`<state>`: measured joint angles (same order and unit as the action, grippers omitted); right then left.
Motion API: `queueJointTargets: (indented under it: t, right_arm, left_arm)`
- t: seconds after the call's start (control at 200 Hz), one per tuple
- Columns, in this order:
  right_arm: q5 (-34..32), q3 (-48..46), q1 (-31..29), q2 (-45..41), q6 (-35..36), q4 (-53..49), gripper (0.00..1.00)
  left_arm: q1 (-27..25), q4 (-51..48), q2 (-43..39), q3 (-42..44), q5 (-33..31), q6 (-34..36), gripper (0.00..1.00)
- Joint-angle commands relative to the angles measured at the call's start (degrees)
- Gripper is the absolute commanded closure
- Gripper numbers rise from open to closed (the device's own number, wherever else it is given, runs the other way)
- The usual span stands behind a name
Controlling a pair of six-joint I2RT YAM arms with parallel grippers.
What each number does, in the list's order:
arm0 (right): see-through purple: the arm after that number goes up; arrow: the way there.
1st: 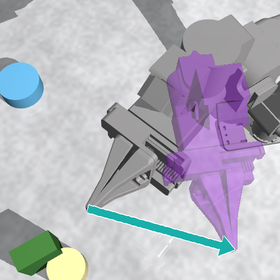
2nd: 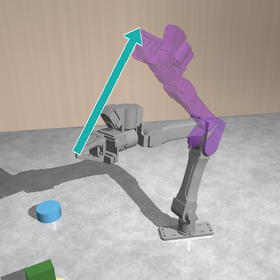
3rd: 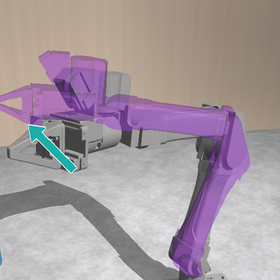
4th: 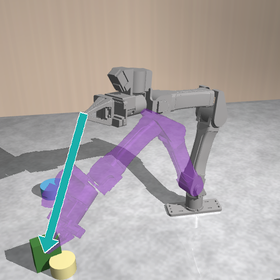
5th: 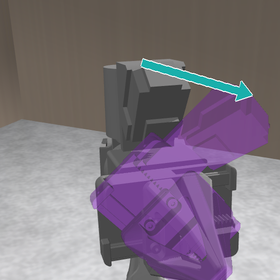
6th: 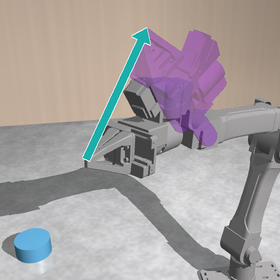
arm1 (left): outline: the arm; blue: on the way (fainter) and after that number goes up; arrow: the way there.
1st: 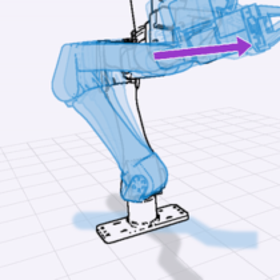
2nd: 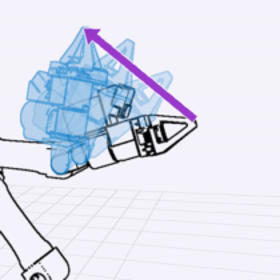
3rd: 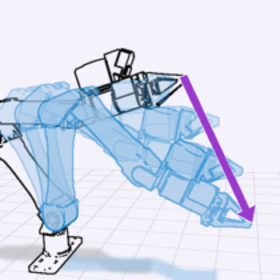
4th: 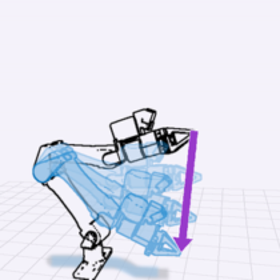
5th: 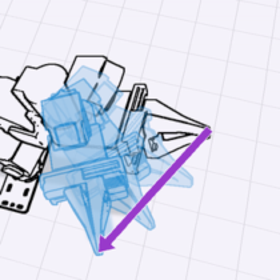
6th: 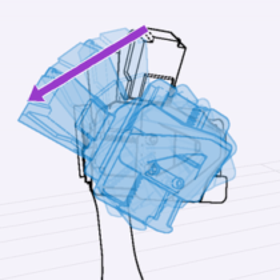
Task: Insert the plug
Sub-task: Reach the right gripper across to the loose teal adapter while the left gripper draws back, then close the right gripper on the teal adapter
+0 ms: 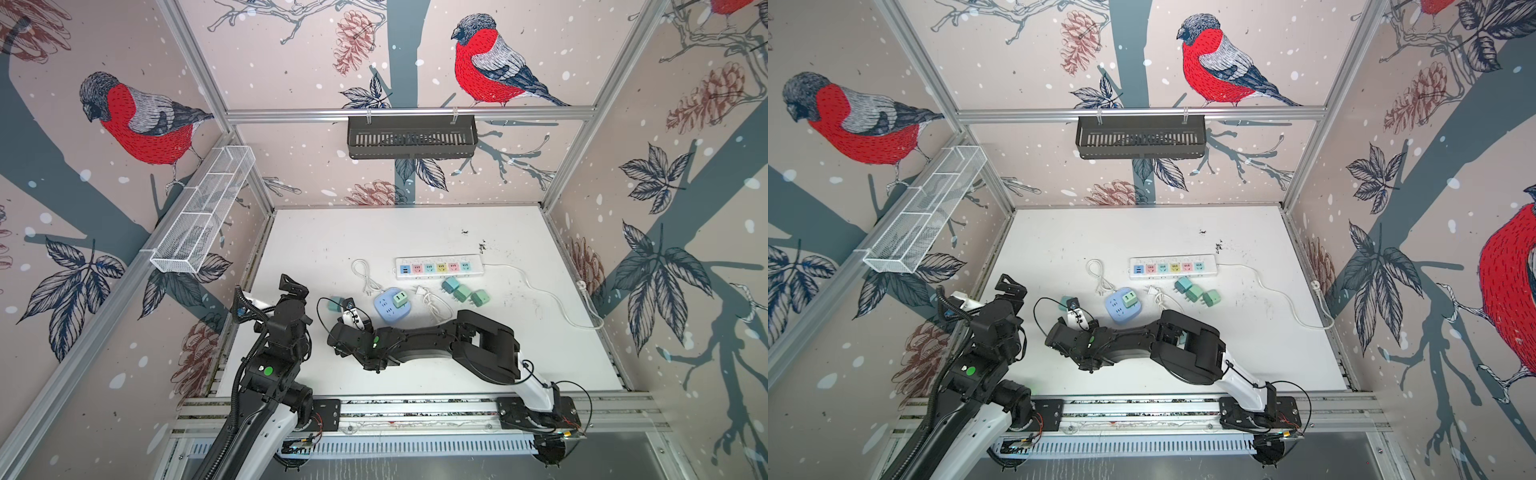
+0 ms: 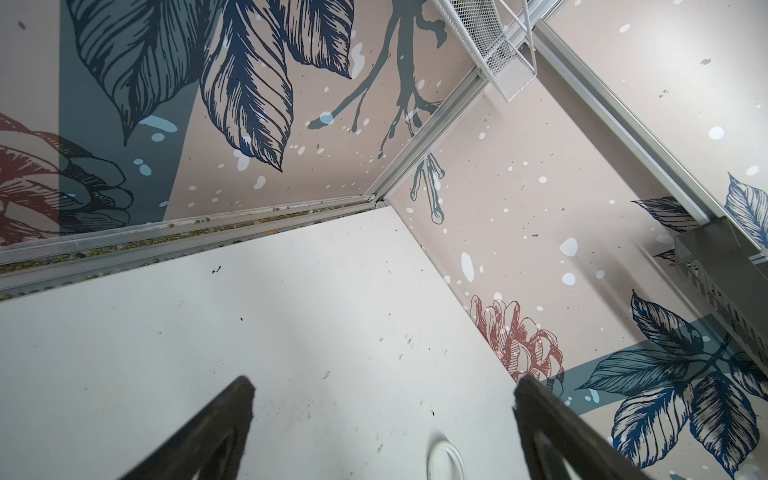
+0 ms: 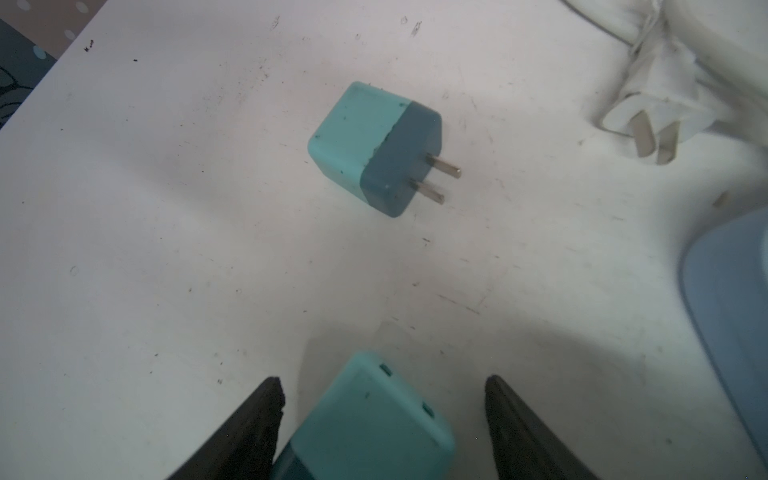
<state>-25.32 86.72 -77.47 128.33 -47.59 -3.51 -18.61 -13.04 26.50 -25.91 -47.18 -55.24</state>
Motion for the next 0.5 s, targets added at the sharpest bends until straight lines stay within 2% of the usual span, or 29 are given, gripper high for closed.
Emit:
queueJointTargets:
  t: [0.0,0.2,0.495]
  right_arm:
    - [-1.0,0.26,-0.09,0.19,0.2,-3.24,0.25]
    - [-2.38,-1.61,-0.61,-1.44,-0.05,-3.59,0.31]
    - [-3.4,-3.57,-1.37,-2.24,0.31,-3.07,0.33]
  left_arm:
    - [0.11,1.04,0.64,0.09,-1.6,-0.99,0.03]
    - [0.15,1.47,1.23,0.05,-1.43,-1.01,0.03]
    - [0.15,1.68,0.75,0.29,-1.3,-0.92,0.03]
